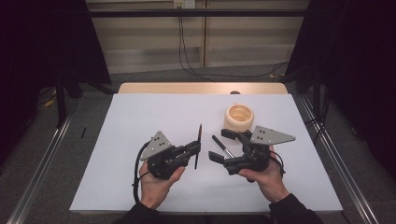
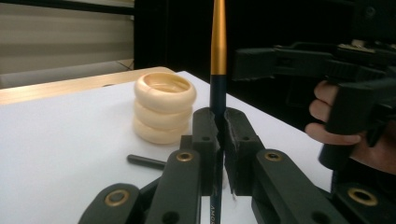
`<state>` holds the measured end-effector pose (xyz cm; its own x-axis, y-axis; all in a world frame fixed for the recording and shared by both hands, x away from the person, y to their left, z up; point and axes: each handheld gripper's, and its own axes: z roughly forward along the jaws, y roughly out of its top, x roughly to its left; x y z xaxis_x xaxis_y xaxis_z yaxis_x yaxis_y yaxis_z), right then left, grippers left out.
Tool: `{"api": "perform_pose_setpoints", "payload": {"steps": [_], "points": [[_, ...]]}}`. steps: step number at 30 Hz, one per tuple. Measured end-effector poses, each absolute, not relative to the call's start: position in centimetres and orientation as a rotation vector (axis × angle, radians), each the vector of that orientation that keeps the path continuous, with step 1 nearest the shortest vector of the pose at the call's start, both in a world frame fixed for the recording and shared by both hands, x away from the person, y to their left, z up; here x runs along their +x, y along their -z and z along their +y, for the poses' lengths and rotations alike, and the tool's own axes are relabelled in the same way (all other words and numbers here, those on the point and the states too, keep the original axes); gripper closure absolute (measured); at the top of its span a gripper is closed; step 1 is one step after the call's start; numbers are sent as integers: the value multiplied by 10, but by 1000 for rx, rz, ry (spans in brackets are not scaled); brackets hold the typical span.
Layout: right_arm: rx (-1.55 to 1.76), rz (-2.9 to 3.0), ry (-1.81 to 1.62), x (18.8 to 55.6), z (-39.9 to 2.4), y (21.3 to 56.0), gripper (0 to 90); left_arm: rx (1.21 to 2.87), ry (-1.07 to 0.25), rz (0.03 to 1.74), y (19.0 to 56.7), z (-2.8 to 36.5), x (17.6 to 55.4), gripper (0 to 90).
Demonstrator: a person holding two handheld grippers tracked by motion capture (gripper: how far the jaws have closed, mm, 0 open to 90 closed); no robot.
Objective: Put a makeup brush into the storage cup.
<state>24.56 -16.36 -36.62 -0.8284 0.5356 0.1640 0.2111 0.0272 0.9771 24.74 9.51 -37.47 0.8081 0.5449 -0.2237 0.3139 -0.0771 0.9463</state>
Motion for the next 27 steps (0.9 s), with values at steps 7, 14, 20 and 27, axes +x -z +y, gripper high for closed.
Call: {"api": "perform_pose_setpoints", "payload": {"steps": [7,14,20,27], "points": [[707,2083,-1893,251,-157,363,313,1690,-210,671,376,89,245,841],[698,2104,-1928,257,-157,365,471,1695,-210,674,383,84,243,841],[722,2106,-1909,260,-155,367,541,1690,-203,663,387,84,242,841],[745,2143,-1907,263,-154,373,661,1707,-221,664,388,83,241,841]]}}
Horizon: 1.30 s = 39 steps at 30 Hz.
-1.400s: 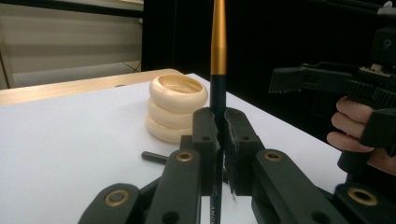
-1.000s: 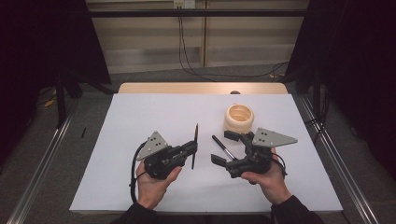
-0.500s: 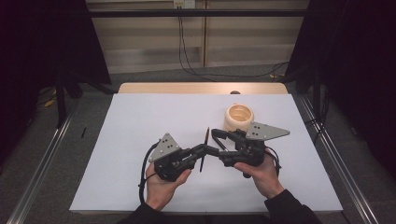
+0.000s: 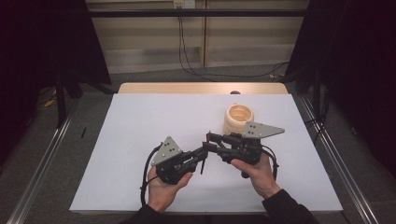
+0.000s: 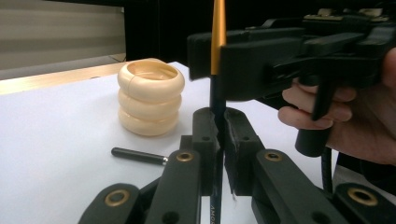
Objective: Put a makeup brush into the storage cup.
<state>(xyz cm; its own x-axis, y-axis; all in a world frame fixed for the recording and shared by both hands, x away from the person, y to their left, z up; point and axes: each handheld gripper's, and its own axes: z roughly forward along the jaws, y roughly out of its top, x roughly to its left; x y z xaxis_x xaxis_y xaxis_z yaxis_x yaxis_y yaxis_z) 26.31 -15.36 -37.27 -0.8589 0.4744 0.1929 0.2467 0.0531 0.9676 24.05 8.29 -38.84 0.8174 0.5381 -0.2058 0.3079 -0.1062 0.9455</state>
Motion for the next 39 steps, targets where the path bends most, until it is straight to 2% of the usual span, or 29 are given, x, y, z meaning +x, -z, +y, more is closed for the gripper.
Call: {"api": "perform_pose_setpoints", "payload": {"steps": [6,12,23,27,32,39], "points": [[748,2184,-1919,266,-154,375,805,1708,-220,664,390,80,240,841],[744,2198,-1924,265,-152,375,837,1723,-234,646,391,81,239,841],[726,2197,-1921,263,-152,373,841,1715,-233,627,391,83,240,821],[716,2191,-1917,262,-151,373,841,1714,-241,621,392,82,240,718],[711,2179,-1912,261,-153,371,841,1712,-284,635,391,83,242,385],[704,2167,-1904,261,-154,371,840,1742,-362,660,390,83,244,134]]}}
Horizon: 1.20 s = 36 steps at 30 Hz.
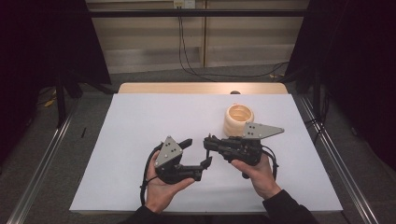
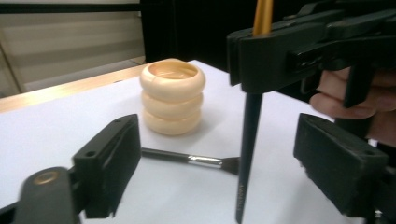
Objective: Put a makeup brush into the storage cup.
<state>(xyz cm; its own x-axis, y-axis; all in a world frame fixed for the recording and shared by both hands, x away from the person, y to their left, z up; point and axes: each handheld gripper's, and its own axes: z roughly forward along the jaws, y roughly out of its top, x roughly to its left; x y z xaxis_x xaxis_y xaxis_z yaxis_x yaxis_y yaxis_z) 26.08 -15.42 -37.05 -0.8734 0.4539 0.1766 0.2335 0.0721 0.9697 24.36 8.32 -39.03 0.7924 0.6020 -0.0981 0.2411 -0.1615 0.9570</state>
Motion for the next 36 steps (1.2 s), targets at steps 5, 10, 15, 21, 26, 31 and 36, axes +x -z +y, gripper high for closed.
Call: {"api": "perform_pose_setpoints", "payload": {"steps": [5,10,15,21,26,31,36], "points": [[691,2170,-1906,261,-154,370,841,1735,-411,609,391,86,246,58],[684,2164,-1893,261,-155,370,840,1730,-408,625,393,90,248,32],[682,2151,-1888,260,-158,369,840,1747,-421,635,396,98,248,23],[694,2140,-1878,259,-163,368,840,1742,-441,660,400,113,247,21],[710,2122,-1871,260,-167,368,840,1716,-458,674,404,128,247,18],[708,2109,-1857,260,-171,368,840,1707,-498,699,407,141,248,12],[715,2080,-1868,260,-175,368,838,1692,-525,714,408,152,247,13]]}}
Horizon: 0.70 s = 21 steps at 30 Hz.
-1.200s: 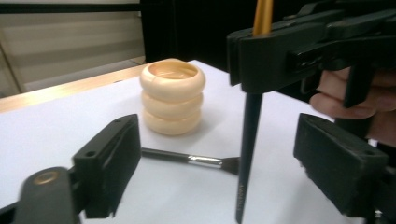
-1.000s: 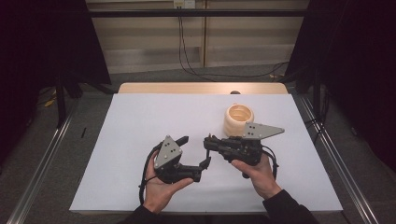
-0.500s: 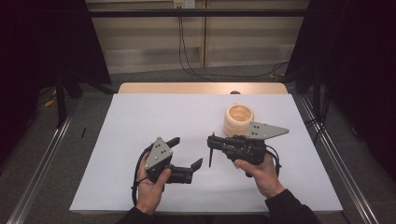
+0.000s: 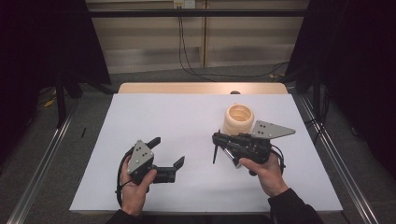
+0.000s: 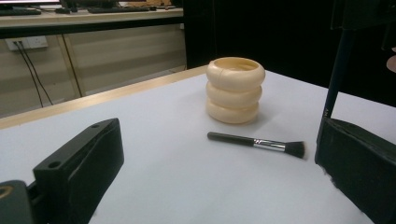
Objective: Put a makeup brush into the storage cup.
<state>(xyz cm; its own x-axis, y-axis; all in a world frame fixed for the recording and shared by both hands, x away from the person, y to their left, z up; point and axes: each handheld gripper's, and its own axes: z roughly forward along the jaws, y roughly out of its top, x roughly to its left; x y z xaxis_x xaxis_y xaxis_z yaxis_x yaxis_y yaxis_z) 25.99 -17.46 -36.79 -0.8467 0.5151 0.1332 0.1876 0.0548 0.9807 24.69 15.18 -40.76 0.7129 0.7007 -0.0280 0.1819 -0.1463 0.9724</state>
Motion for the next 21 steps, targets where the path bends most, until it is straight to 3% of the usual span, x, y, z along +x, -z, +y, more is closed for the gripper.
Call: {"api": "perform_pose_setpoints", "payload": {"steps": [21], "points": [[793,1980,-1816,263,-201,370,839,1674,-573,781,417,196,233,18]]}}
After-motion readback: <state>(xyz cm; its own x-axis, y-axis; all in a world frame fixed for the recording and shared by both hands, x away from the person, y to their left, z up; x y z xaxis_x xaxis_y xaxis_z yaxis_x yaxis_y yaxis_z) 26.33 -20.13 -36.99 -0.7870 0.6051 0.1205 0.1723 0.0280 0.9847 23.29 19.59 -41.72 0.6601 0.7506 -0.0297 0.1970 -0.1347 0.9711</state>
